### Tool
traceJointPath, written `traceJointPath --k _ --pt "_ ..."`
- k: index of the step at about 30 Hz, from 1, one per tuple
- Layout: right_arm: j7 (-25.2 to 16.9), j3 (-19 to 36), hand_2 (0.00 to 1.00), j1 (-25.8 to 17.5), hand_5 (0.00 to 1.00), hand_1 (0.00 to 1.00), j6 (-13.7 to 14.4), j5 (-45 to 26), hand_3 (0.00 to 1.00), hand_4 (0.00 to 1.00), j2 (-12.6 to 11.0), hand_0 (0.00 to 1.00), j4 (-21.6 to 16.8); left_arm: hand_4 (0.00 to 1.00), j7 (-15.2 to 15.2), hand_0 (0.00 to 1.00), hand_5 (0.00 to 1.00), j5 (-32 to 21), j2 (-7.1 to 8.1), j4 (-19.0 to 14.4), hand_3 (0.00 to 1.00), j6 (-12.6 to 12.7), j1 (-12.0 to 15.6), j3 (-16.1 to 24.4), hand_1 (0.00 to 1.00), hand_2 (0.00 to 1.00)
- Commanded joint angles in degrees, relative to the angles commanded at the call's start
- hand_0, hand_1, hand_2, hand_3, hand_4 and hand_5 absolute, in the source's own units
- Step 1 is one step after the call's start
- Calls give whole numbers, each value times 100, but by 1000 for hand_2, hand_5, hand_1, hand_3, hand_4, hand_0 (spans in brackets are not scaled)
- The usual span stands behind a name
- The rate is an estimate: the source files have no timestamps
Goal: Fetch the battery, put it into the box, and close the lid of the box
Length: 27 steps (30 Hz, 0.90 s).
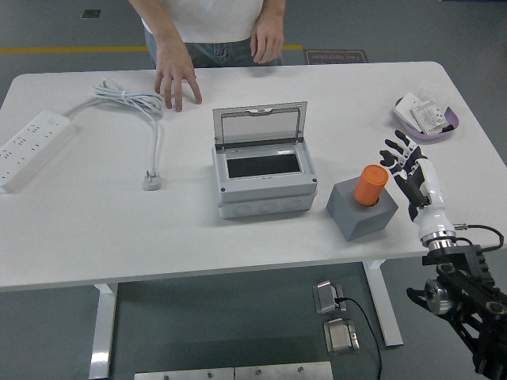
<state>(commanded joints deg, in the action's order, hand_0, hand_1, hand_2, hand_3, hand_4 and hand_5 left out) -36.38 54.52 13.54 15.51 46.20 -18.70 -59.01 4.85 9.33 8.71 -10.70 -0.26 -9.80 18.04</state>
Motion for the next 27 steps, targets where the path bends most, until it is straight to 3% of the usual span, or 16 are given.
traceJointPath --k 10,27 --pt "14 -174 790 328 486 732 6 161 851 896 114 663 317 638 -2 691 220 5 -6 -1 646 -3 -4 -10 741 729" --pt "22 -358 789 230 451 761 46 163 842 877 0 745 152 638 -5 689 219 -23 -6 1 646 -12 -8 -26 740 729"
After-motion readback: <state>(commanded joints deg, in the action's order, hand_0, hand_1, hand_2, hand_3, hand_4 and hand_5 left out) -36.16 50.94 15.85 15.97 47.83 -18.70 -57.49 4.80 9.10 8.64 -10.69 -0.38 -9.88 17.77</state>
